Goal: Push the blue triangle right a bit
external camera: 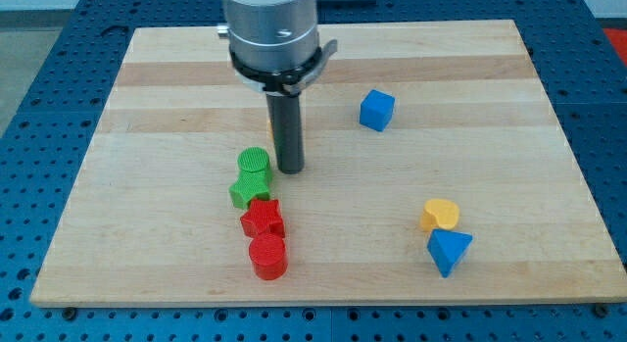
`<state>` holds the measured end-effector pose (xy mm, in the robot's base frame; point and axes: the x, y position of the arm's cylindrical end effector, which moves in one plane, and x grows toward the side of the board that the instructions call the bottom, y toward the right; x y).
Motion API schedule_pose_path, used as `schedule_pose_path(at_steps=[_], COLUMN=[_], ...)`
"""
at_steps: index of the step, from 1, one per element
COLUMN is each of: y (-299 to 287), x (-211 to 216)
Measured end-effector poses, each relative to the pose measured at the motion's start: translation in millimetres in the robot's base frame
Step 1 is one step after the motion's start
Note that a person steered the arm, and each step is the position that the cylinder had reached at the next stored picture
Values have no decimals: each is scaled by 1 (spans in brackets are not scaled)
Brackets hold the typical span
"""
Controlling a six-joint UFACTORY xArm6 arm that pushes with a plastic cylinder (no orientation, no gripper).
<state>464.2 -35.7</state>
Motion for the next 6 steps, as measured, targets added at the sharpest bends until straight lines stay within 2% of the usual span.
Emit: schedule_pose_path(at_steps=[4, 6], y=[76, 143], x=[83, 120])
